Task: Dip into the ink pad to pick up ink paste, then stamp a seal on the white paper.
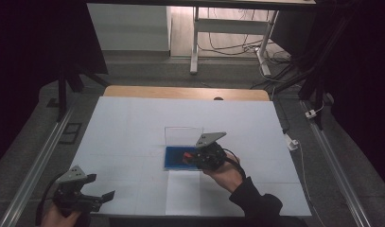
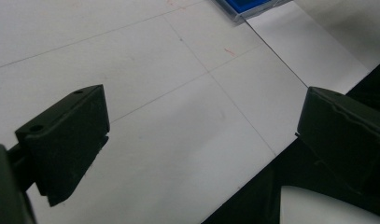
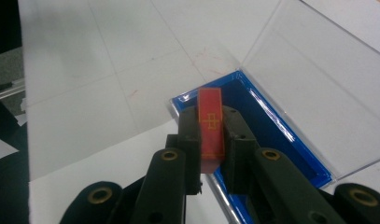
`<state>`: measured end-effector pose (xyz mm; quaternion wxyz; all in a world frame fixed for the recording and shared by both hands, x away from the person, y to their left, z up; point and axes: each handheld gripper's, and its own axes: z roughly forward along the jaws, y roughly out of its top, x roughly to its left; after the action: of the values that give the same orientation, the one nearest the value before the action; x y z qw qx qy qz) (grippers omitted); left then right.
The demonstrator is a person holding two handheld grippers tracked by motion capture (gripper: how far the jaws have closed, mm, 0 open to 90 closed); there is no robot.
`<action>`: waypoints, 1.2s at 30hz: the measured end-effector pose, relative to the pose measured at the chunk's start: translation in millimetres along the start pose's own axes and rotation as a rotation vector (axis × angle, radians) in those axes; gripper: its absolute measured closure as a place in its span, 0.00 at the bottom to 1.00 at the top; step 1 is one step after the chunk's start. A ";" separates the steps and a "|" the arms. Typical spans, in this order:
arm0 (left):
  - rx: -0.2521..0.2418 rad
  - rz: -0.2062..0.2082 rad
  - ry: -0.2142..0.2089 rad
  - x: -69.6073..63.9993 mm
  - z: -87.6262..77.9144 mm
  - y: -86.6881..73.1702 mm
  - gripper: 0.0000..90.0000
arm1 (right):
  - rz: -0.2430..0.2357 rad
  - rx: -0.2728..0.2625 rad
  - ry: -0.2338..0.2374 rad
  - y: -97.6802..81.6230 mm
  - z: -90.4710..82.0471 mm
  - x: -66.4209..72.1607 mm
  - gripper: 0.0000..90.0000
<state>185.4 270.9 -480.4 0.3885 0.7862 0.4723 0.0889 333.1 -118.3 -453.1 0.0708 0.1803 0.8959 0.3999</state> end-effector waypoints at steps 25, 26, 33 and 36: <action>-0.002 0.000 -0.005 0.5 0.6 0.7 0.03 | -0.007 0.016 0.050 -20.0 -21.4 29.2 0.89; -0.001 0.002 -0.004 0.5 0.7 0.8 0.03 | -0.005 0.017 0.052 -20.6 -20.7 29.2 0.89; 0.000 0.002 -0.003 0.3 0.8 1.0 0.03 | -0.060 0.035 0.067 -23.0 -14.6 31.2 0.89; 0.000 0.002 -0.003 0.3 0.8 1.0 0.03 | -0.090 0.052 0.074 -24.3 -8.7 33.6 0.89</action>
<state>186.6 270.4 -480.3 0.3890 0.7868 0.4709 0.0881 293.1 -126.5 -464.6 0.0508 0.1268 0.9152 0.3791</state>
